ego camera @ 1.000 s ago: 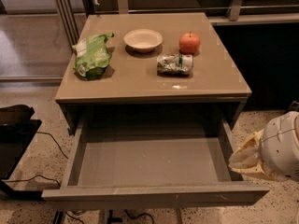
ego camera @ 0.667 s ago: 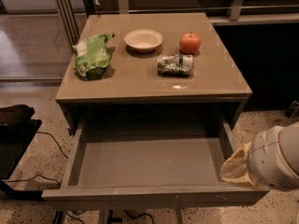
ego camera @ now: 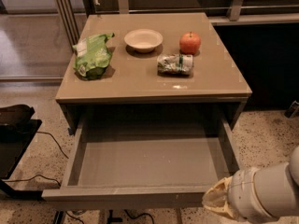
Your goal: Close top drawer
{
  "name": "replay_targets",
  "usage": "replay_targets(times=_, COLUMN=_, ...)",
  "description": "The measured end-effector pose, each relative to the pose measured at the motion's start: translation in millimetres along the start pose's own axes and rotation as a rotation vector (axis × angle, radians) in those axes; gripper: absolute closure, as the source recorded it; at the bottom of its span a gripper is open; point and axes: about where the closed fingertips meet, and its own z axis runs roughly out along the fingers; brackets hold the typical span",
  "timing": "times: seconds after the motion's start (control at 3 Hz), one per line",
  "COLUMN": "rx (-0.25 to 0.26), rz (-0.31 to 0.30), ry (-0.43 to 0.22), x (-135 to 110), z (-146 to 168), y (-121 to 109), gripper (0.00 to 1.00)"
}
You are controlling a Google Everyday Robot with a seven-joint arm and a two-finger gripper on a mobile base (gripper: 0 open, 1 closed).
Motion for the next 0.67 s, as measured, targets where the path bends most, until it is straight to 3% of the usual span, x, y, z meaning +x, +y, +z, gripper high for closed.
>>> replay_targets(times=0.67, rx=-0.017, rz=-0.082, ry=-0.023, x=12.0, z=64.1, y=25.3, gripper=1.00)
